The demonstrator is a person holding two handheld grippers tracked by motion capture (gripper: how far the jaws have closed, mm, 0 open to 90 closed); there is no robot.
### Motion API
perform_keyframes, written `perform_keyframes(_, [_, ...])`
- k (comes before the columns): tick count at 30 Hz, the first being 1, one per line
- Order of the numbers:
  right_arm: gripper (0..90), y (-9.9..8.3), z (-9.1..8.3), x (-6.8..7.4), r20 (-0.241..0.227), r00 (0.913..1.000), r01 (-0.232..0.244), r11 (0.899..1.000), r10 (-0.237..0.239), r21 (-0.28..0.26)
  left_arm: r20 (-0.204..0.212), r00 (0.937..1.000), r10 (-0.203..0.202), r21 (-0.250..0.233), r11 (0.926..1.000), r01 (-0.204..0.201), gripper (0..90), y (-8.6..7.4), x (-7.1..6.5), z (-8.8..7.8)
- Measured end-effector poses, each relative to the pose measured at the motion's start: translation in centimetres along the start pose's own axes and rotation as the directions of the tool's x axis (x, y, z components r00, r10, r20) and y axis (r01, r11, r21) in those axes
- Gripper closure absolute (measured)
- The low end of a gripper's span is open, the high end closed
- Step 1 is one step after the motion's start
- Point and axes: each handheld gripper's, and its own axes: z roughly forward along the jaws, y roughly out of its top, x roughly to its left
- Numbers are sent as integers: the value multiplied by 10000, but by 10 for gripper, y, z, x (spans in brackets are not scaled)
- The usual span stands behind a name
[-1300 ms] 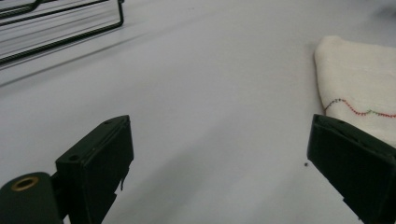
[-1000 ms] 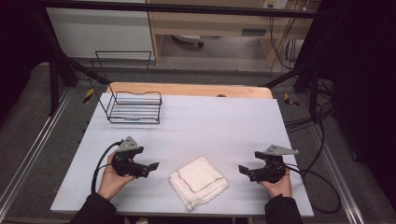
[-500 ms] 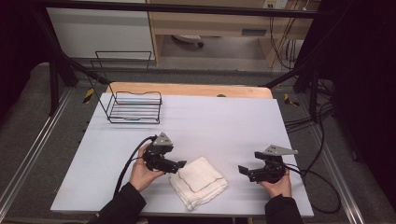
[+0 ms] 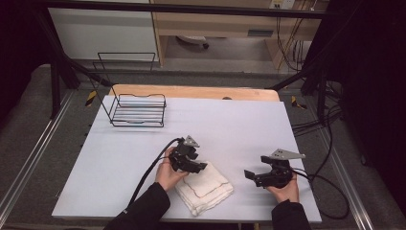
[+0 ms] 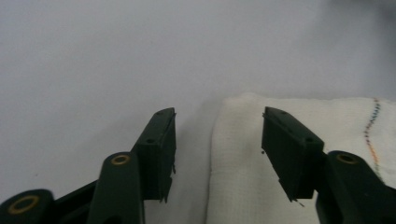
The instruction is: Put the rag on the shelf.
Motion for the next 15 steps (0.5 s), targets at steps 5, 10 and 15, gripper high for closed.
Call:
perform_keyframes(5, [6, 0, 1, 0, -24, 10000, -31, 10000, 31, 5, 197, 9995, -250, 114, 9996, 248, 594, 2, 0, 10])
perform_keyframes(10, [6, 0, 1, 0, -48, 10000, -26, 10000, 27, 33, 383, 9990, -211, 203, 9996, 203, 651, 4, -1, 13])
perform_keyframes(15, [7, 0, 1, 0, -65, 10000, -29, 10000, 29, 3, 712, 9969, -341, 358, 9989, 317, 694, 4, 0, 15])
